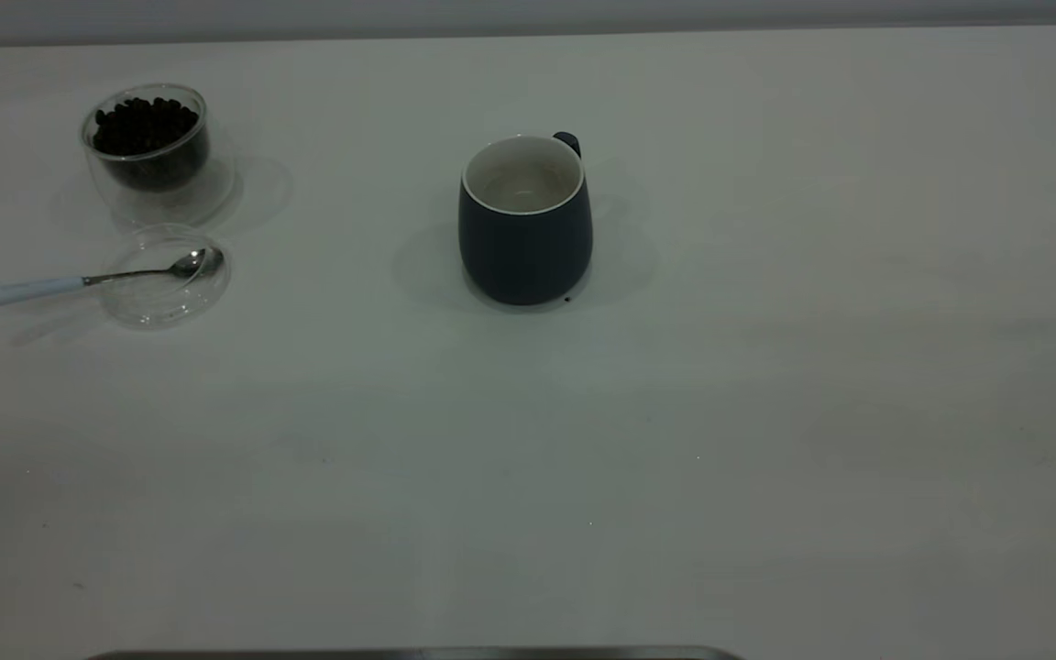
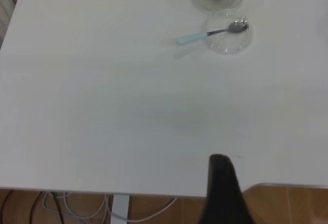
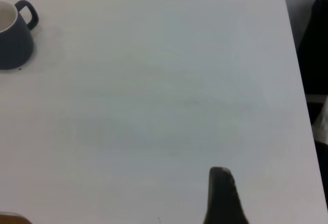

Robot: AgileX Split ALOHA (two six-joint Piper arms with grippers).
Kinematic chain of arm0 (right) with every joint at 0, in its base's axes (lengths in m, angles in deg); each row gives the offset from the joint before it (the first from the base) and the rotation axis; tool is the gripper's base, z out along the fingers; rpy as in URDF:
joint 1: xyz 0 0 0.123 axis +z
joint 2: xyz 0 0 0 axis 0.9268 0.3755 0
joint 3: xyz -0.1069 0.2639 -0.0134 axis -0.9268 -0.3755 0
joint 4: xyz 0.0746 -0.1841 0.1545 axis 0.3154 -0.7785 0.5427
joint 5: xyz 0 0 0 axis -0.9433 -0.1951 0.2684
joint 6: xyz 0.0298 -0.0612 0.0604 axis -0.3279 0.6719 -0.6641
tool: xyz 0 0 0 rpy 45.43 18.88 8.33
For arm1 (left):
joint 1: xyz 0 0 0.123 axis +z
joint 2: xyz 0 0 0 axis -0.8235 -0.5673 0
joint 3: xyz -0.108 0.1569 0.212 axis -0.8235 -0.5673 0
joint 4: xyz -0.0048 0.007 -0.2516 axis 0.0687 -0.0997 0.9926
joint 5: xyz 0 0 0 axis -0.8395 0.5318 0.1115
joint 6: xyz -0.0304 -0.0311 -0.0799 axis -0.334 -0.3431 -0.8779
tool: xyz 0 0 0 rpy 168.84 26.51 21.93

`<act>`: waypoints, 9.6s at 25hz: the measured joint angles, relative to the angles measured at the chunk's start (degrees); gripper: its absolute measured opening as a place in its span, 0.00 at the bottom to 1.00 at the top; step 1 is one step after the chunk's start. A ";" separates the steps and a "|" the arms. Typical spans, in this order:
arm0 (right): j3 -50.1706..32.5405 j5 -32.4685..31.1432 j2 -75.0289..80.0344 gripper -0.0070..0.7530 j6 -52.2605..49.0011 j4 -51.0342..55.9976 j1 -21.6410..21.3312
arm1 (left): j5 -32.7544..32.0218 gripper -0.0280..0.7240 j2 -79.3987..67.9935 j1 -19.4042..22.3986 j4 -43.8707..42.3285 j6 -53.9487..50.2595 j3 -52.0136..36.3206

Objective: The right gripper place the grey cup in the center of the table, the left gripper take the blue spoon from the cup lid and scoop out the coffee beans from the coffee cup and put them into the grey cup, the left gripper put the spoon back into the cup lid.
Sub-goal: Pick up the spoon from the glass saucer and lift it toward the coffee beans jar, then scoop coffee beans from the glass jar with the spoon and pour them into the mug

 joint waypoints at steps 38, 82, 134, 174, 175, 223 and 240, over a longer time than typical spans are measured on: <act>0.00 0.05 0.00 0.61 -0.18 -0.37 0.00 | 13.08 0.80 -19.58 0.00 9.57 -0.47 1.23; 0.00 0.05 0.00 0.61 -0.18 -0.47 0.00 | 14.96 0.97 -124.27 37.13 63.16 72.25 28.13; 0.00 0.05 0.00 0.61 -0.18 -0.47 0.00 | 6.37 0.52 -149.62 31.18 79.33 78.68 41.80; 0.00 0.05 0.00 0.61 -0.18 -0.47 0.00 | 3.33 0.21 -132.18 31.23 67.53 64.27 41.70; 0.00 0.05 0.00 0.61 -0.18 -0.47 0.00 | 2.92 0.21 -130.37 31.23 68.75 63.53 41.70; 0.00 0.05 0.00 0.61 -0.18 -0.47 0.00 | 13.73 0.21 -137.23 21.03 59.81 74.66 63.89; 0.00 0.05 0.00 0.61 -0.18 -0.47 0.00 | 12.22 0.21 -140.08 21.03 60.05 54.49 63.89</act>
